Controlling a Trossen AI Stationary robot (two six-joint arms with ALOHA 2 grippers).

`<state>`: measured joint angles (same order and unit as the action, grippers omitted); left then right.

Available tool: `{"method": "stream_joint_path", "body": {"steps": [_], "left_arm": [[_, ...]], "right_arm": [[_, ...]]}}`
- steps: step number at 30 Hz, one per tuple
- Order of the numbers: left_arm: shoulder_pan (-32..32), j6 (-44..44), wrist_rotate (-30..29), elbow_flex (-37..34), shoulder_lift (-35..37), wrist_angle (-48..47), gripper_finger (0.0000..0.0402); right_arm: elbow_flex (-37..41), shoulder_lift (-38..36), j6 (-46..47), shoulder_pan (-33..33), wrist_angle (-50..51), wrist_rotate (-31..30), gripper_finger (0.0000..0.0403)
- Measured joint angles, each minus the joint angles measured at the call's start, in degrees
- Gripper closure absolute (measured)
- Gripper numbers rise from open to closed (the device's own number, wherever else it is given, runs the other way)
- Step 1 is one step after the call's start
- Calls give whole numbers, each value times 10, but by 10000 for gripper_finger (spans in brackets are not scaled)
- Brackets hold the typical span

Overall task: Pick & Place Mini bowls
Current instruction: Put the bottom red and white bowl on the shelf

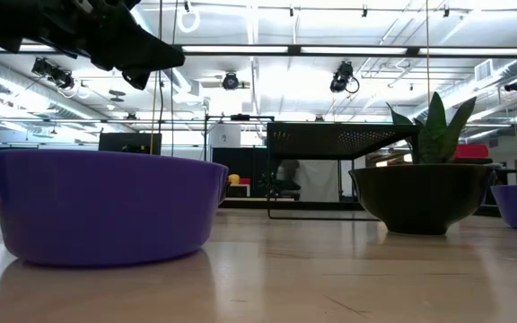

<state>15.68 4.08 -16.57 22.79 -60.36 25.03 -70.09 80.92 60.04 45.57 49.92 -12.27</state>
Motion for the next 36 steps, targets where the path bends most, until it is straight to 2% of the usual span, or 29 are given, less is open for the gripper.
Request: {"method": "stream_joint_path", "body": {"steps": [3, 7, 10, 14, 19, 26, 36], "left_arm": [[0, 0, -11, 0, 0, 0, 383], [0, 0, -17, 0, 0, 0, 383], [0, 0, -17, 0, 0, 0, 383], [0, -1, -17, 0, 0, 0, 383], [-1, -3, -19, 0, 0, 0, 383], [-1, -17, -30, 0, 0, 0, 383], [-1, -18, -30, 0, 0, 2, 383]], "right_arm": [[-6, 43, 34, 23, 10, 46, 341], [1, 93, 20, 57, -5, 107, 281], [1, 129, 14, 81, -7, 117, 245], [1, 164, 16, 105, -13, 116, 223], [1, 190, 16, 116, -13, 85, 227], [1, 215, 21, 115, -15, 80, 253], [1, 215, 38, 115, -18, 66, 322]]}}
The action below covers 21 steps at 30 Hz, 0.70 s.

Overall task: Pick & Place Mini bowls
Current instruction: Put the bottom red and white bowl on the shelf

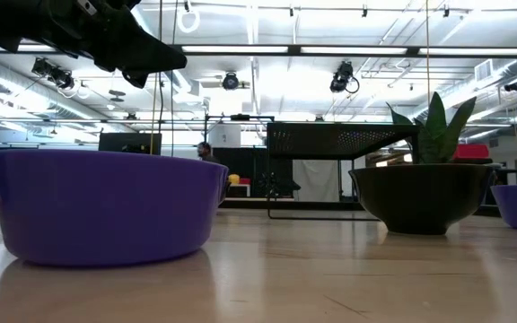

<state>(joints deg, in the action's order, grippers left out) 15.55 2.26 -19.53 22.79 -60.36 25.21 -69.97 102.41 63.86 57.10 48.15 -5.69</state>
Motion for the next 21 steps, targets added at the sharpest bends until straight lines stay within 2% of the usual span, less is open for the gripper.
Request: {"method": "stream_joint_path", "body": {"steps": [4, 8, 16, 21], "left_arm": [[0, 0, 0, 0, 0, 0, 383], [0, 0, 0, 0, 0, 0, 383], [0, 0, 0, 0, 0, 0, 383], [0, 0, 0, 0, 0, 0, 383]], "right_arm": [[0, 0, 0, 0, 5, 0, 348], [0, 0, 2, 0, 9, -4, 356], [0, 0, 1, 0, 13, -8, 321], [10, 0, 0, 0, 3, -14, 317]]}}
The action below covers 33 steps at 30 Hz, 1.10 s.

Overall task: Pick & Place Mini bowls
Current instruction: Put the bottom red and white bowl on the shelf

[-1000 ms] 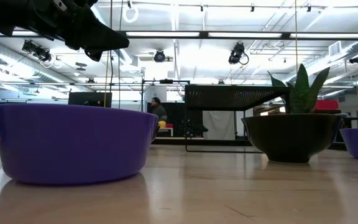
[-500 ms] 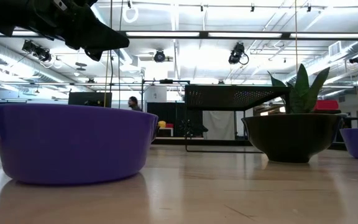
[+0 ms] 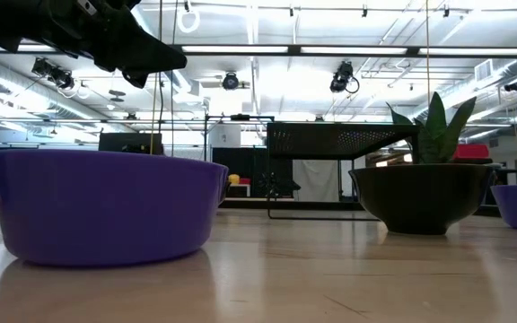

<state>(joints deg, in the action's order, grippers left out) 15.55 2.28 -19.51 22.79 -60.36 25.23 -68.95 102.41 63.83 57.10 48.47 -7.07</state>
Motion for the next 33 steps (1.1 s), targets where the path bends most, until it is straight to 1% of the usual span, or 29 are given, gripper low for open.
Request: {"method": "stream_joint_path", "body": {"steps": [7, 11, 15, 19, 21, 24, 29, 33], "left_arm": [[0, 0, 0, 0, 0, 0, 383], [0, 0, 0, 0, 0, 0, 383], [0, 0, 0, 0, 0, 1, 383], [0, 0, 0, 0, 0, 1, 383], [0, 0, 0, 0, 0, 1, 383], [0, 1, 0, 0, 0, 4, 383], [0, 1, 0, 0, 0, 7, 383], [0, 1, 0, 0, 0, 7, 383]], "right_arm": [[6, 0, 0, -2, -9, 0, 324], [6, 0, -1, -3, -9, 0, 348], [6, -1, -13, -2, -7, -3, 385], [-1, -1, -19, -5, 3, -4, 392], [-19, 0, -34, -11, 26, 0, 392], [-68, 0, -66, -26, 71, 0, 399], [-150, 1, -147, -64, 127, 3, 401], [-202, 1, -209, -96, 177, -24, 402]]}}
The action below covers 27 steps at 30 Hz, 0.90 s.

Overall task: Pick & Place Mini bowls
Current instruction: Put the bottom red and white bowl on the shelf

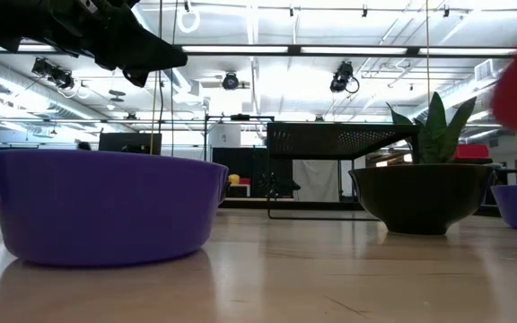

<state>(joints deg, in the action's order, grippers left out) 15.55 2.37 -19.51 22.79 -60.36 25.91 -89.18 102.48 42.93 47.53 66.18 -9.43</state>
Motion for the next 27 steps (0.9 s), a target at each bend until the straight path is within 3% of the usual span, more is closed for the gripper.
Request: {"method": "stream_joint_path", "body": {"steps": [7, 10, 14, 20, 27], "left_arm": [[0, 0, 0, 0, 0, 0, 383], [0, 0, 0, 0, 0, 0, 383], [0, 0, 0, 0, 0, 0, 383], [0, 0, 0, 0, 0, 0, 383], [1, 0, 0, 0, 0, 0, 383]], "right_arm": [[-90, -8, -158, -51, 112, -116, 403], [-98, -31, -225, -91, 147, -192, 403], [-98, -66, -302, -167, 185, -248, 403], [-76, -110, -444, -319, 145, -258, 403], [53, -184, -567, -438, -11, -186, 403]]}}
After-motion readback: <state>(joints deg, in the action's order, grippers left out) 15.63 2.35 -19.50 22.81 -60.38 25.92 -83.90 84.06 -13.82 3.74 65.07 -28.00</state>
